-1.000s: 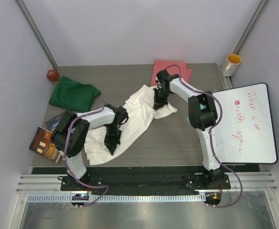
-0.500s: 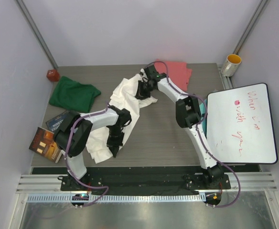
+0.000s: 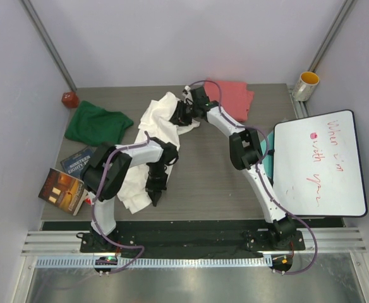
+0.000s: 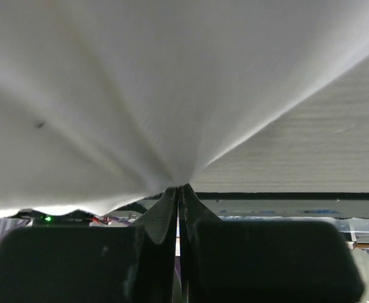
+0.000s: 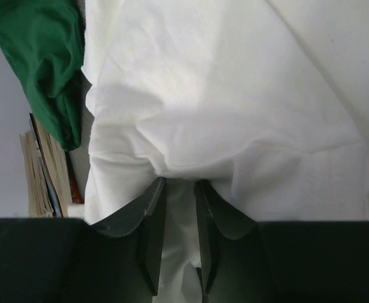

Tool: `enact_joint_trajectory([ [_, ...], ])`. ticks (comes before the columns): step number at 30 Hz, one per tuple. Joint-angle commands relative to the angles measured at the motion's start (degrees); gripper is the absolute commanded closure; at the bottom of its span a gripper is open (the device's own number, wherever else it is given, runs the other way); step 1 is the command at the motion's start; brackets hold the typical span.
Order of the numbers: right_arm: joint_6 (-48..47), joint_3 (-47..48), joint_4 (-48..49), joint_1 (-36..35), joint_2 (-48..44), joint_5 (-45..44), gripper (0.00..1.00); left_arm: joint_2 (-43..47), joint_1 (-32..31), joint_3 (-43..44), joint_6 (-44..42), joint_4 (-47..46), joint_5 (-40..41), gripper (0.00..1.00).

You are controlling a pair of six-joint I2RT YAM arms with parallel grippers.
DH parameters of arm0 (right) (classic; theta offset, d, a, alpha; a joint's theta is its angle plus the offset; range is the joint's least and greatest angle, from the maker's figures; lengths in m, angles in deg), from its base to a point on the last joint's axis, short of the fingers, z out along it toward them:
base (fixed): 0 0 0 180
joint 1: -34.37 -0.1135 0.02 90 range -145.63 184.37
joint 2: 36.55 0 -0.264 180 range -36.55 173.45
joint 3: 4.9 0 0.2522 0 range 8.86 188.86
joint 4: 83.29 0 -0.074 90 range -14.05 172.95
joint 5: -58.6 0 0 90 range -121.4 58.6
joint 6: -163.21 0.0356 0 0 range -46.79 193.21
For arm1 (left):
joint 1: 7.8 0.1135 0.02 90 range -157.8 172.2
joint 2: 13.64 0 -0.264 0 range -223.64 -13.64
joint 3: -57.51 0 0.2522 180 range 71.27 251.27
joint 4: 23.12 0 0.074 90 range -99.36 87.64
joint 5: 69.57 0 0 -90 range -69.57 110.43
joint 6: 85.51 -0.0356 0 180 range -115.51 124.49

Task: Fold and stack the t-shirts

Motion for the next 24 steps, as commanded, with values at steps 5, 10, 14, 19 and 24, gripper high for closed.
enact_joint_trajectory([
  [5, 5.1, 0.6, 13.6, 5.0, 5.0, -3.5, 0.65, -3.8, -1.1, 6.5, 1.9, -3.1, -0.8, 1.0],
  [10, 6.3, -1.0, 17.3, 8.4, 0.5, -1.6, 0.62, -6.2, -1.7, 9.2, 1.8, -5.4, -2.1, 1.0],
  [14, 7.3, -5.2, 19.9, 9.2, -5.5, 2.3, 0.6, -7.8, -2.5, 11.8, 1.9, -5.3, -2.3, 1.0],
  [19, 13.5, -14.8, 28.4, 8.7, -14.9, 6.6, 0.6, -3.3, -3.0, 15.6, 2.5, -3.2, 4.3, 0.98],
  [24, 18.7, -20.8, 33.9, 8.0, -22.2, 8.6, 0.6, -1.1, -2.6, 19.1, 1.8, -2.0, 8.2, 0.91],
])
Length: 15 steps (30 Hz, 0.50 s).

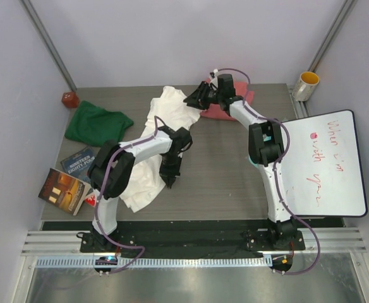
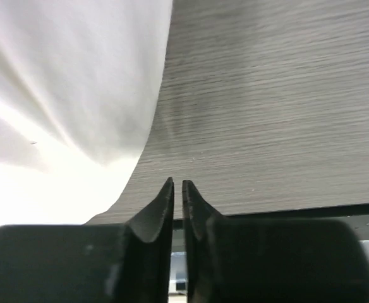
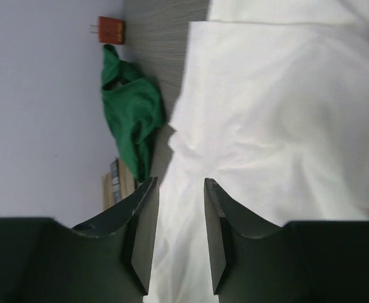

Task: Fold and stack the t-shirts

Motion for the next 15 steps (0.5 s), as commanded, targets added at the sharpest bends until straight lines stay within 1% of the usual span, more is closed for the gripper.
enact_joint_trajectory([
  [1, 5.4, -2.3, 9.8, -1.5, -10.5, 4.0, 0.6, 4.2, 0.2, 4.1, 0.0, 0.6, 4.8, 0.87],
  [3, 5.4, -4.1, 10.3, -1.4, -12.0, 4.2, 0.59, 4.6, 0.6, 5.1, 0.0, 1.1, 7.4, 0.84],
  [4, 5.1, -4.7, 10.4, -1.5, -12.2, 4.0, 0.59, 4.9, 0.8, 5.6, -0.1, 1.3, 7.8, 0.79],
  [5, 4.7, -5.8, 9.7, -1.6, -12.4, 3.6, 0.6, 5.1, 1.2, 5.9, -0.2, 1.7, 9.6, 0.76],
  [6, 4.0, -5.9, 8.4, -1.5, -11.8, 2.6, 0.6, 5.3, 1.5, 6.2, -0.3, 2.3, 10.7, 0.75],
  [7, 1.0, -5.7, 6.4, -1.6, -11.3, 1.8, 0.61, 5.3, 1.9, 6.1, -0.4, 2.7, 11.6, 0.71],
  [8, -0.2, -4.8, 2.9, -1.6, -10.5, 1.2, 0.63, 5.6, 2.8, 6.1, -0.4, 3.0, 13.3, 0.71],
  [11, -5.3, -3.2, -3.2, -1.6, -7.7, -1.6, 0.69, 6.5, 5.3, 4.2, -0.8, 2.8, 14.3, 0.72],
  [13, -6.5, -2.6, -3.5, -1.5, -4.9, -2.7, 0.7, 7.2, 6.7, 2.1, -1.4, 1.6, 15.0, 0.72],
  [15, -6.7, 0.7, -4.5, -1.6, -1.6, -2.5, 0.72, 7.1, 8.5, 1.6, -2.9, 1.2, 15.6, 0.72],
])
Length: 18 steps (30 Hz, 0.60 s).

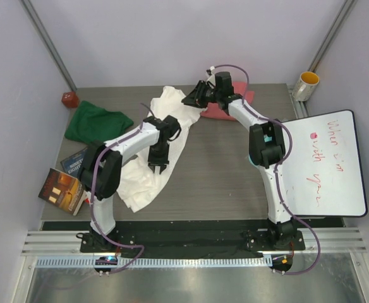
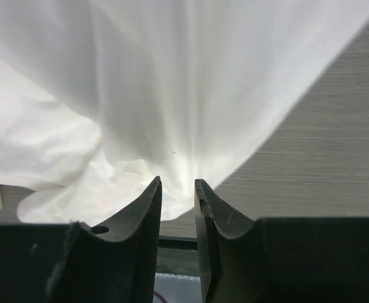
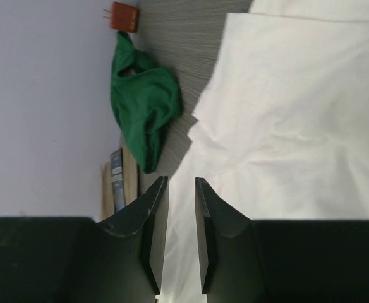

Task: Fold and stack the t-shirts

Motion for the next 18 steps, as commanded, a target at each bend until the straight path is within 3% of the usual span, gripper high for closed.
enact_joint_trajectory([
  [1, -4.2, 7.5, -5.7, 0.1, 8.7, -1.6, 0.74, 2.3, 3.6, -1.2, -2.8, 0.5, 4.3, 0.72],
  [6, -6.5, 6.6, -8.8, 0.1, 10.7, -4.7, 0.77, 0.2, 4.9, -0.3, -4.4, 1.2, 4.9, 0.76],
  [11, -8.6, 7.9, -15.3, 0.1, 13.5, -7.8, 0.8, 0.2, 4.9, -4.8, -4.0, -1.0, 0.6, 0.81],
  [15, -8.7, 7.6, -16.2, 0.0, 14.8, -9.6, 0.81, -0.6, 4.7, -7.9, -4.7, -1.7, -1.2, 1.0],
  [18, -7.7, 9.6, -16.2, -0.6, 16.9, -9.5, 0.8, -1.2, 4.6, -9.8, -4.8, -2.6, -1.9, 1.0],
])
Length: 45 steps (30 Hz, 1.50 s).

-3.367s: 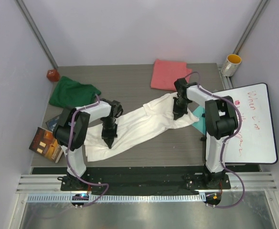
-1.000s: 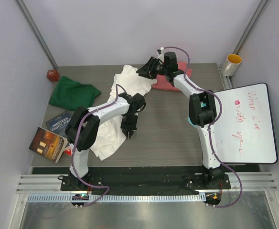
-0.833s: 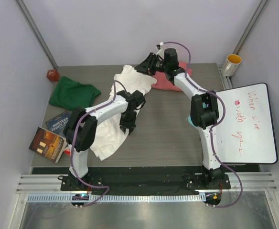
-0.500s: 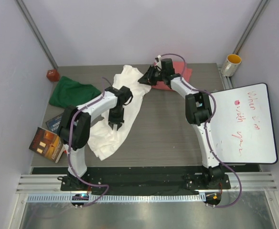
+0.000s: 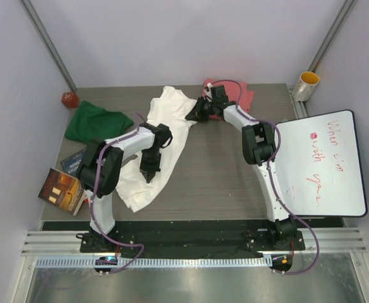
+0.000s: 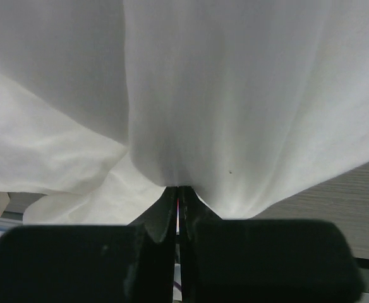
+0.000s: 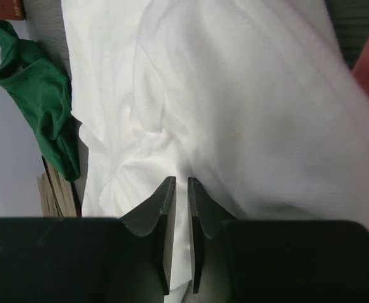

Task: Fold and stack the t-shirts

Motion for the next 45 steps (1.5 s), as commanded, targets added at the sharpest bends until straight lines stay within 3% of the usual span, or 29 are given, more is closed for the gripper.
enact_joint_trajectory([
  [1, -1.2, 4.7, -4.5, -1.1, 4.6, -4.2, 0.8, -1.0, -0.4, -2.2, -0.7, -1.9, -2.5, 1.0],
  [7, 4.1, 16.1, -2.9, -4.1, 13.2, -2.2, 0.81, -3.6, -1.8, -4.1, -1.3, -2.6, -5.2, 1.0],
  [15, 12.6, 15.7, 6.5, -4.3, 16.3, -2.5, 0.79, -6.2, -4.1, -4.2, -3.2, -3.4, -12.2, 1.0],
  [21, 17.5, 16.4, 12.2, -2.8, 17.9, -1.4, 0.68, -10.1, -7.1, 1.7, -4.1, -2.7, -15.3, 1.0],
  [29, 22.4, 19.2, 17.7, -0.2, 19.6, -1.5, 0.67, -15.5, -7.2, 8.1, -2.9, -4.1, -18.5, 1.0],
  [36, 27.0, 19.1, 22.9, 0.7, 19.6, -1.1, 0.63, -21.6, -7.2, 22.7, -2.2, -1.4, -19.1, 1.0],
  [45, 30.8, 16.9, 30.4, 2.4, 18.2, 3.6, 0.58, -20.9, -7.7, 22.7, 3.0, -4.7, -21.6, 1.0],
])
